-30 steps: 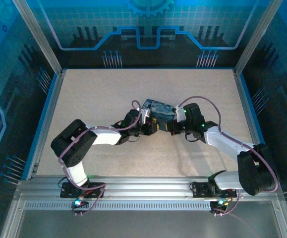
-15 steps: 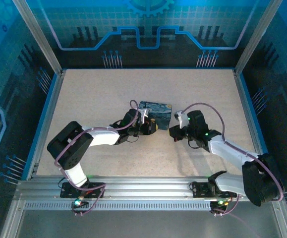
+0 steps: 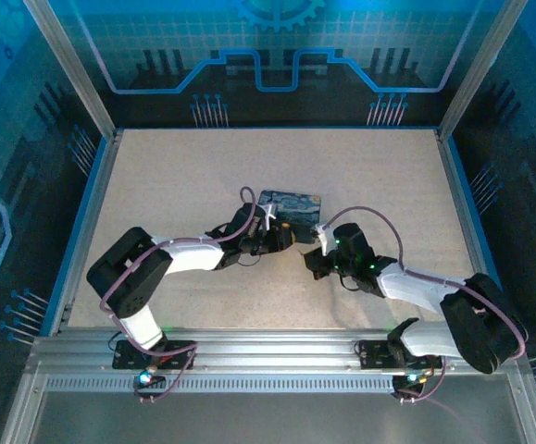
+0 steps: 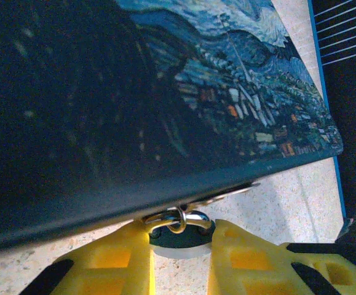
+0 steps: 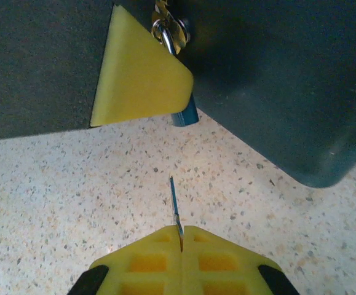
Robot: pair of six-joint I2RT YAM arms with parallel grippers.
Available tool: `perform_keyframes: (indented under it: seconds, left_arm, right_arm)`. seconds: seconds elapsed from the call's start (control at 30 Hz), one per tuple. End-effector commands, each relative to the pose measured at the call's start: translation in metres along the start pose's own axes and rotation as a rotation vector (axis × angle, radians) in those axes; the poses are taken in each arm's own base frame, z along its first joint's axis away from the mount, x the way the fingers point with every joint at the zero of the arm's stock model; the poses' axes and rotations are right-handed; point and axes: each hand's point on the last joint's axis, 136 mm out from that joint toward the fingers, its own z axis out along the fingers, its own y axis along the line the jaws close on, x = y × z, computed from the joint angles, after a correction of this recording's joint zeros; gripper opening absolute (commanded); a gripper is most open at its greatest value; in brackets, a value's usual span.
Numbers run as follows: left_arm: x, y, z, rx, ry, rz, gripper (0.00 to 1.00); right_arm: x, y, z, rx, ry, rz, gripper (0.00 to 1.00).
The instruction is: Unlock the padlock with the key
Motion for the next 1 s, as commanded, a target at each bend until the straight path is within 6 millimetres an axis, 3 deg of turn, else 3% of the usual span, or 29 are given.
perform_keyframes:
  seconds: [0.0, 0.27, 0.97]
  left_arm:
    - [-0.017, -0.029, -0.006, 0.063, -0.038, 0.002, 0.19]
    - [-0.014, -0.030, -0.003, 0.067, -0.026, -0.021, 0.18]
    - [-0.012, -0.027, -0.002, 0.058, -0.020, -0.030, 0.18]
  right_arm:
    - [-0.005, 0.003, 0.008, -0.009, -0.052, 0.002, 0.00]
    - [-0.007, 0.004, 0.017, -0.001, -0.053, -0.001, 0.00]
    - [-0.020, -0.007, 0.011, 0.053, -0.116, 0.026, 0.00]
